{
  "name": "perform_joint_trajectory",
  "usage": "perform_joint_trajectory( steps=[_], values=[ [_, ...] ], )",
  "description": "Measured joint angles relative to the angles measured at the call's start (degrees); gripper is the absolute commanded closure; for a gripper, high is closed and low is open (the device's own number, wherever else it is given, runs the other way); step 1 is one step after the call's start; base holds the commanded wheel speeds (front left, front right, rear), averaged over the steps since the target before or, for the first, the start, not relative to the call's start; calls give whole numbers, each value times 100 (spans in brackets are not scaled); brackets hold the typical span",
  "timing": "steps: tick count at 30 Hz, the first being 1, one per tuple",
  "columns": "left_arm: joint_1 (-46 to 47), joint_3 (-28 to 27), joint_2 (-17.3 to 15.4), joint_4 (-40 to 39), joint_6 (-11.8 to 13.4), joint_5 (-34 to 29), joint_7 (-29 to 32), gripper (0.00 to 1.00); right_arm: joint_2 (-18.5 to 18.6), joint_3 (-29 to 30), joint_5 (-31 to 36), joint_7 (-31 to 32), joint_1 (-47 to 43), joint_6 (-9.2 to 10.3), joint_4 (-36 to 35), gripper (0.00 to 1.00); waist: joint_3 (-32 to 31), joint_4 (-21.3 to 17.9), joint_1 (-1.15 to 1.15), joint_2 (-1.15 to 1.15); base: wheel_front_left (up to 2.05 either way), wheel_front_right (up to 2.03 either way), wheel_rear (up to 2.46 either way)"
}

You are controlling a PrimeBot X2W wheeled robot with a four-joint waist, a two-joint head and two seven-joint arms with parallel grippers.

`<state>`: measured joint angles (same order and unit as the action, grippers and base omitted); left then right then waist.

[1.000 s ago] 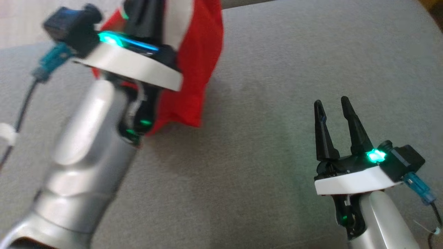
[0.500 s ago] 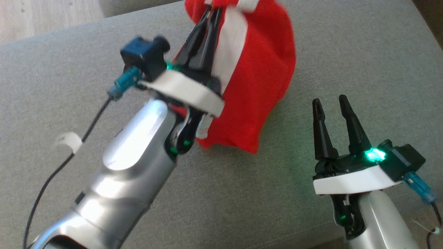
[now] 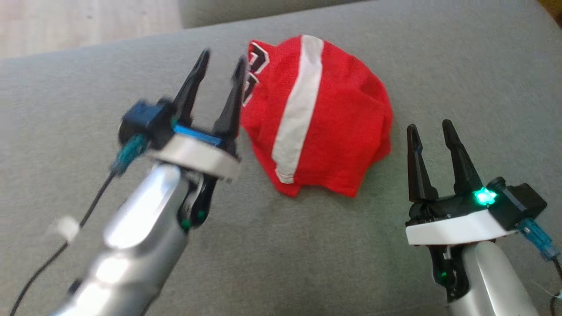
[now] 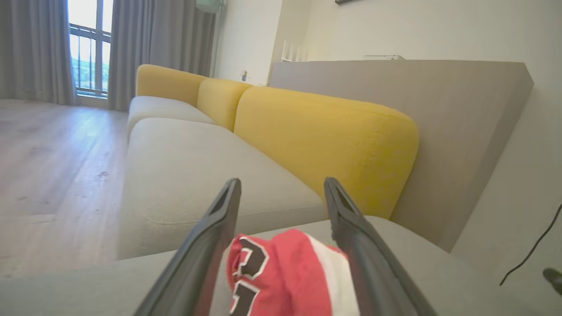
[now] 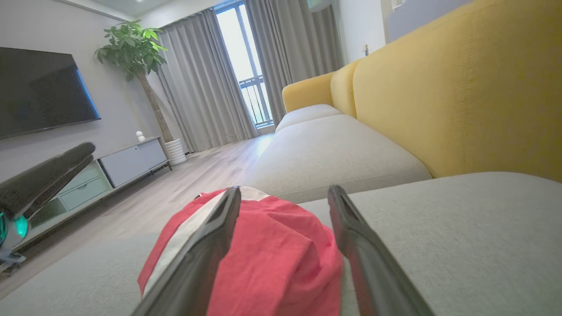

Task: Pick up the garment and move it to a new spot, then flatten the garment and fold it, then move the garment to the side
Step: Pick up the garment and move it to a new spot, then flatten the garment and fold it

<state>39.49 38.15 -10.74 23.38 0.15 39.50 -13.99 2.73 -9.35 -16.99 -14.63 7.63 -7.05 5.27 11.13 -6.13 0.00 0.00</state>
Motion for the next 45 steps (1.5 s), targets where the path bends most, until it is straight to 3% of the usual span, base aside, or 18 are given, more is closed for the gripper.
perform_joint_trajectory(
  steps=[6,9,14,18,22,37,45],
  values=[
    [-1252,-332,-639,-444,327,-277,-31,0,0,97,147,0,-120,0,12,0,-338,377,0,0,0,0,0],
    [-1914,-561,-804,-759,454,-385,-38,0,0,114,186,0,-277,0,-2,0,-505,522,-1,0,0,0,0],
    [-2735,-728,-735,-1270,594,-638,-45,0,-2,165,204,0,-564,0,-31,0,-741,719,-1,0,0,0,0],
    [-3225,-1033,-445,-1548,694,-808,-45,0,-3,154,203,0,-763,0,-27,0,-873,778,-2,0,0,0,0],
    [-3381,-1269,-271,-1614,683,-866,-45,0,-3,113,203,0,-826,0,-25,0,-917,761,-1,0,0,0,0],
    [-3345,-1373,-204,-1506,376,-1214,-14,0,-3,86,202,0,-817,0,-25,0,-717,657,0,0,0,0,0],
    [-2067,-882,-200,-1350,54,-1557,686,0,-4,122,191,0,-546,0,-68,0,-223,431,1,0,0,0,0]
  ],
)
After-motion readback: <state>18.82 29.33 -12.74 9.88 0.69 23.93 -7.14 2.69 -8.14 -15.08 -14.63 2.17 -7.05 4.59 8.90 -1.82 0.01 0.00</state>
